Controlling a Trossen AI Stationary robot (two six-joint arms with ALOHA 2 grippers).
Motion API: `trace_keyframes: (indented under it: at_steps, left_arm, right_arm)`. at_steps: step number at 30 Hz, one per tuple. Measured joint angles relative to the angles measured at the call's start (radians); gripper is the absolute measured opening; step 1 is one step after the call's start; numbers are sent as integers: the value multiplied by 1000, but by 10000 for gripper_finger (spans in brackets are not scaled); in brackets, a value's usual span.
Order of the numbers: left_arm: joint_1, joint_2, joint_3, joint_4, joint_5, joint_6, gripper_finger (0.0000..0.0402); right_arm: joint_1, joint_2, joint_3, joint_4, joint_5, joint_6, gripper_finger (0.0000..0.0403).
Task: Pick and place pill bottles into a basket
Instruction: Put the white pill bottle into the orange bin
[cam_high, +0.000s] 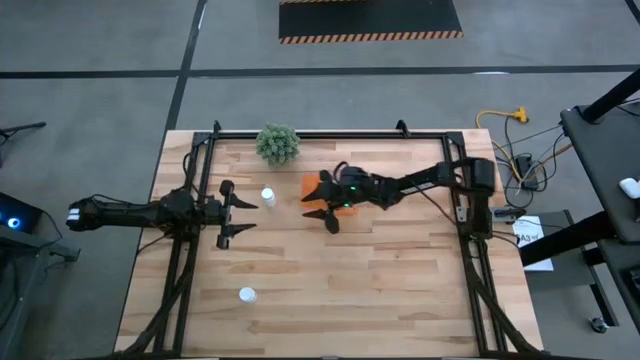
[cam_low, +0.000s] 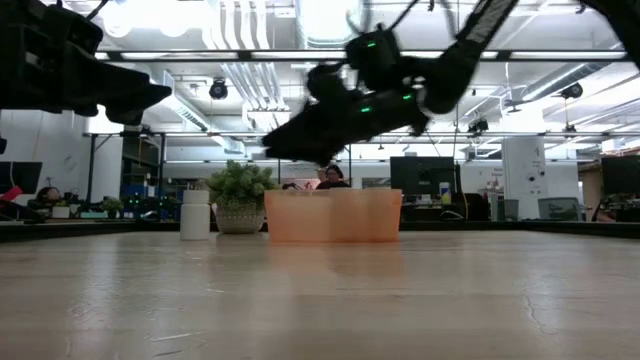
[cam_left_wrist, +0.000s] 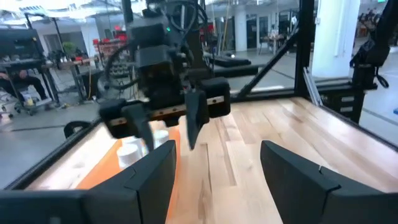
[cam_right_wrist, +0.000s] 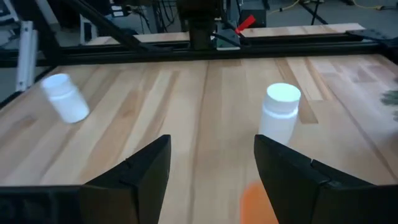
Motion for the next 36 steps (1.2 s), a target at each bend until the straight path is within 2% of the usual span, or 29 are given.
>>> trace_keyframes:
  at_steps: [5, 11, 14, 24, 29, 36]
  left_arm:
    - [0, 1, 0, 4, 0, 0, 217]
    - [0, 0, 0, 5, 0, -1, 217]
    - [0, 1, 0, 5, 0, -1, 217]
    - [0, -1, 0, 6, 2, -80, 217]
    - [0, 1, 0, 10, 3, -79, 217]
    - [0, 1, 0, 14, 3, -79, 217]
  right_arm:
    - [5, -158, -197, 57, 5, -43, 219]
    - [5, -290, -487, 507, 61, 70, 219]
    - [5, -336, -601, 610, 99, 105, 219]
    - [5, -544, -776, 632, 106, 98, 219]
    - [5, -652, -822, 625, 161, 139, 219]
    - [5, -724, -845, 539, 163, 116, 219]
